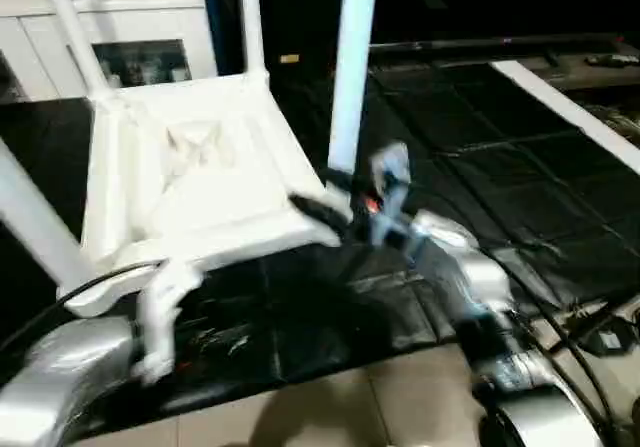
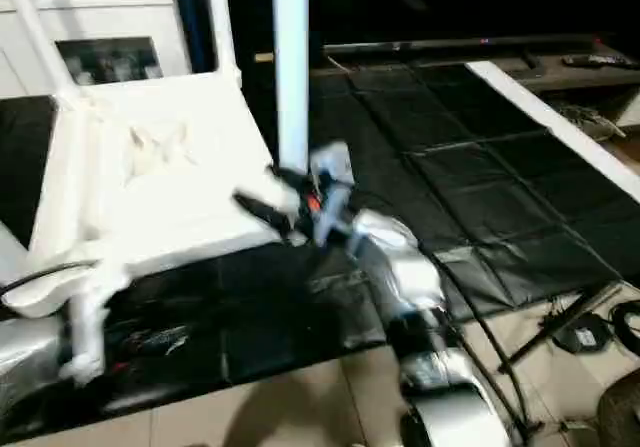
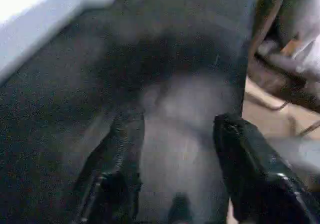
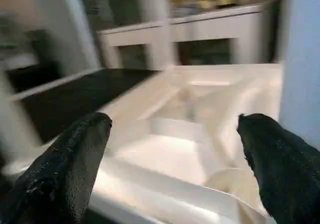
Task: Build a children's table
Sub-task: Flip table
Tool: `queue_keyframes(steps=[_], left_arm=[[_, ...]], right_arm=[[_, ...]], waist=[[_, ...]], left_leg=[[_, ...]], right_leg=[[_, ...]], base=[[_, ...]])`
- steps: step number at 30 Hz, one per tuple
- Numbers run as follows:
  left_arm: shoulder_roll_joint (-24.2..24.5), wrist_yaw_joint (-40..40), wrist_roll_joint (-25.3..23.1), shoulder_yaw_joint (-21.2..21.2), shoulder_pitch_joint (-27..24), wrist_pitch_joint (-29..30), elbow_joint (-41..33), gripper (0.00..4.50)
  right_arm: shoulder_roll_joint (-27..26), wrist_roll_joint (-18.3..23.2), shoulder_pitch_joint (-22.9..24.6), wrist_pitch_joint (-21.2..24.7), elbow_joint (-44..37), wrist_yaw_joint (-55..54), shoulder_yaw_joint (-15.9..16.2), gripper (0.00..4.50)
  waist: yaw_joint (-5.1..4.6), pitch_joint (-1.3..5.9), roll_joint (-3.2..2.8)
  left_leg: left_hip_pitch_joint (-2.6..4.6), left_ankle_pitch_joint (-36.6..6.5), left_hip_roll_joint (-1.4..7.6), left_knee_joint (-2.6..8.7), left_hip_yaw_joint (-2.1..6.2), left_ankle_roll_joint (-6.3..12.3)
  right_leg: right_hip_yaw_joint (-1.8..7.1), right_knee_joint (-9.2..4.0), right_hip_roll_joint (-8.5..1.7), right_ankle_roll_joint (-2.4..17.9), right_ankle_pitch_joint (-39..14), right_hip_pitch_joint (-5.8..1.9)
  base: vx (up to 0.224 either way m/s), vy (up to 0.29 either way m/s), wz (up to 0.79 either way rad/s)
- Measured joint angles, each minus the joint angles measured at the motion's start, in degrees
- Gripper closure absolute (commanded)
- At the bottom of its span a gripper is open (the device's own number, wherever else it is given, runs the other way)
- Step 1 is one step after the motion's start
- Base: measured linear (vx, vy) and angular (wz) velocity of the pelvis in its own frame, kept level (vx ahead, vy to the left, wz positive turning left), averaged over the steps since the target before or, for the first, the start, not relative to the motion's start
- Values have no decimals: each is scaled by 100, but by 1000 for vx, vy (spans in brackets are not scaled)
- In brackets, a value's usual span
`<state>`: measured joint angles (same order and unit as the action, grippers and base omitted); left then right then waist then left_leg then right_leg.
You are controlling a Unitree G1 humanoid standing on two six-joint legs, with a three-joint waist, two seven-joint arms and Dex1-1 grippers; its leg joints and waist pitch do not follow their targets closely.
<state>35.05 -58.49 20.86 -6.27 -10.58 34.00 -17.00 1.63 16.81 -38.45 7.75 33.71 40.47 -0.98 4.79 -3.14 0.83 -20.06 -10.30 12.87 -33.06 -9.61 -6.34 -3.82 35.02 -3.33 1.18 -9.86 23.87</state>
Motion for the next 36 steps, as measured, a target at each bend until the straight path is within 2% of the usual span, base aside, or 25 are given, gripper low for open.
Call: queue_keyframes(steps=[4, 8, 11, 13, 16, 18, 24, 25, 28, 33, 36], left_arm=[[339, -63, 276, -566, -923, 357, -498, 137], [536, -192, 439, -1104, -1421, 644, -727, 113], [558, -260, 446, -1318, -1476, 727, -733, 95], [619, -260, 437, -1522, -1475, 685, -684, 64], [749, -29, 294, -2064, -1111, 253, -111, 37], [782, 112, 288, -2217, -881, 63, 58, 19], [720, 376, 419, -2158, -181, -144, 236, 7], [662, 412, 420, -2077, 116, -145, 341, 7], [603, 351, 461, -1780, 649, -120, 422, 7], [532, 170, 573, -1484, 916, -67, 506, 7], [424, 232, 501, -1220, 1218, -137, 737, 7]], right_arm=[[260, -232, -359, -389, 688, -934, -232, 0], [579, -348, -491, -683, 1166, -1456, -474, 0], [666, -403, -494, -773, 1300, -1552, -551, 0], [678, -423, -490, -825, 1376, -1464, -529, 0], [791, -537, -433, -804, 1354, -901, -346, 0], [807, -545, -386, -756, 1330, -639, -271, 0], [843, -545, -211, -586, 1170, -139, 9, 0], [865, -572, -176, -556, 1157, -77, 95, 0], [745, -677, -127, -476, 1137, -49, 321, 0], [602, -940, 15, -435, 1178, -90, 535, 0], [479, -1059, 9, -454, 1209, -140, 592, 0]], waist=[[52, 3, 28], [48, 9, 45], [-6, 9, 51], [-69, 13, 71], [-130, 13, 93], [-144, 14, 94], [-132, 18, 105], [-98, 17, 102], [-89, 17, 102], [-103, 17, 103], [-57, 19, 106]], left_leg=[[-1, 0, 0, -8, 2, 1], [-3, -1, -5, -10, -1, 1], [-4, -1, -8, -5, -3, 1], [-3, -1, -2, -1, 0, 1], [-3, -1, -1, 10, 5, 1], [-4, 0, -2, 4, 5, 1], [-8, -1, -1, -19, -2, 3], [-8, -1, -1, -19, 0, 2], [-2, -1, -1, -19, 0, 1], [-1, -1, -1, -25, 0, 1], [1, 0, 0, -27, 1, 1]], right_leg=[[7, 0, -1, -1, 0, -14], [13, 0, 1, -6, -3, -26], [12, 2, 7, -7, -3, -17], [10, 9, 16, -7, -3, -10], [6, 13, 21, -5, -2, -8], [10, 11, 20, -4, -1, -10], [15, 9, 15, 28, 18, -14], [12, 12, 15, 27, 17, -17], [11, 21, 14, 32, 20, -19], [13, 26, 13, 38, 23, -18], [12, 31, 13, 39, 24, -19]], base=[[0, 0, 0], [0, 0, 0], [0, 0, 0], [0, 0, 0], [0, 0, 0], [0, 0, 0], [0, 0, 0], [0, 0, 0], [0, 0, 0], [0, 0, 0], [0, 0, 0]])
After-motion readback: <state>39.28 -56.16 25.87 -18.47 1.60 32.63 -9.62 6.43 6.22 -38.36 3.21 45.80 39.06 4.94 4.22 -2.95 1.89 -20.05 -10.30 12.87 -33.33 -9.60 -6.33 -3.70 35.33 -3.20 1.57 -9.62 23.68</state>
